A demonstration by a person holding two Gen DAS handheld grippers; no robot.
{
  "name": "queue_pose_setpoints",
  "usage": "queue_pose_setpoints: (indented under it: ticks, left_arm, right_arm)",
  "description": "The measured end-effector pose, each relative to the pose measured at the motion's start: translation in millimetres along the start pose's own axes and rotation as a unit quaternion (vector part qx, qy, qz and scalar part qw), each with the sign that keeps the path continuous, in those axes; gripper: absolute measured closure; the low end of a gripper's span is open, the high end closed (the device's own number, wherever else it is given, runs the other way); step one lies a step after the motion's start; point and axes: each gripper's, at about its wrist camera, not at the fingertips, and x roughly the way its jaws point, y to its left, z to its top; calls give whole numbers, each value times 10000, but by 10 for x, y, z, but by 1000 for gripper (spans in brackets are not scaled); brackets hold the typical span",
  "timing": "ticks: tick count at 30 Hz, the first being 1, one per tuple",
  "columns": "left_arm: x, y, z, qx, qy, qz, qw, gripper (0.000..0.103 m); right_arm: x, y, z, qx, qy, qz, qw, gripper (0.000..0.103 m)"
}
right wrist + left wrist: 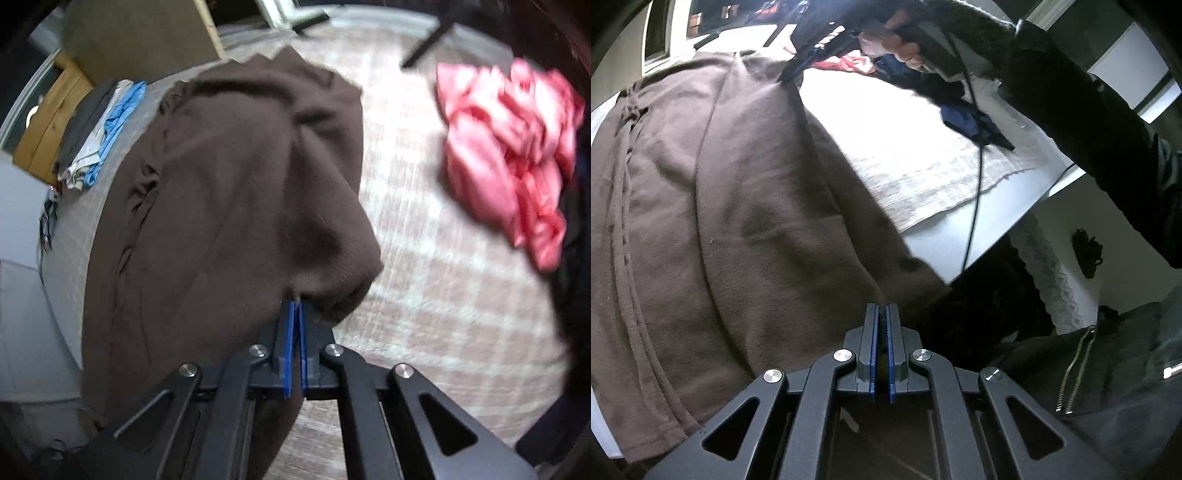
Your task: Fold clothes
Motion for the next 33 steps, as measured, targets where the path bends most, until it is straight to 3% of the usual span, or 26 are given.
queue_pose_setpoints:
  ticks: [6,8,11,14,16,21,23,27,28,30,33]
  left_arm:
    - [204,-189,134,287,66,140,9995,100]
    - [385,-183,134,247,395,152,9988,97]
    - [485,-200,93,114,764,32,9970,89]
    - [195,-228,18,235,589,-16,9980,85]
    - [-68,-61,-4,-7,325,80,9994,80]
    - [-218,479,52,-721,41,679,9951,80]
    - [-119,539,105,-710,41,704,9950,80]
    - [214,560,107,-583,386,768,9946,81]
    - [209,529,91,-439,296,852,9950,80]
    - [185,526,67,-422,441,998,9931,80]
    - [-17,450,36,-485,299,1005,9933,80]
  right_arm:
    - [116,51,28,-273,71,-366,9989,100]
    - [155,69,37,-364,94,-487,9981,99]
    - [103,55,20,-432,96,-547,9975,87]
    - [-147,-28,-50,-379,37,-386,9985,85]
    - [-318,-80,-96,-350,-18,-280,9990,85]
    - [-600,5,139,-455,-793,-92,9958,84]
    - [-393,72,268,-494,-664,-44,9966,84]
    - [222,137,495,-636,-193,-553,9963,84]
    - [345,137,532,-651,-74,-675,9956,84]
    - [319,118,559,-644,-90,-568,9963,84]
    - [118,30,553,-528,-278,-338,9976,83]
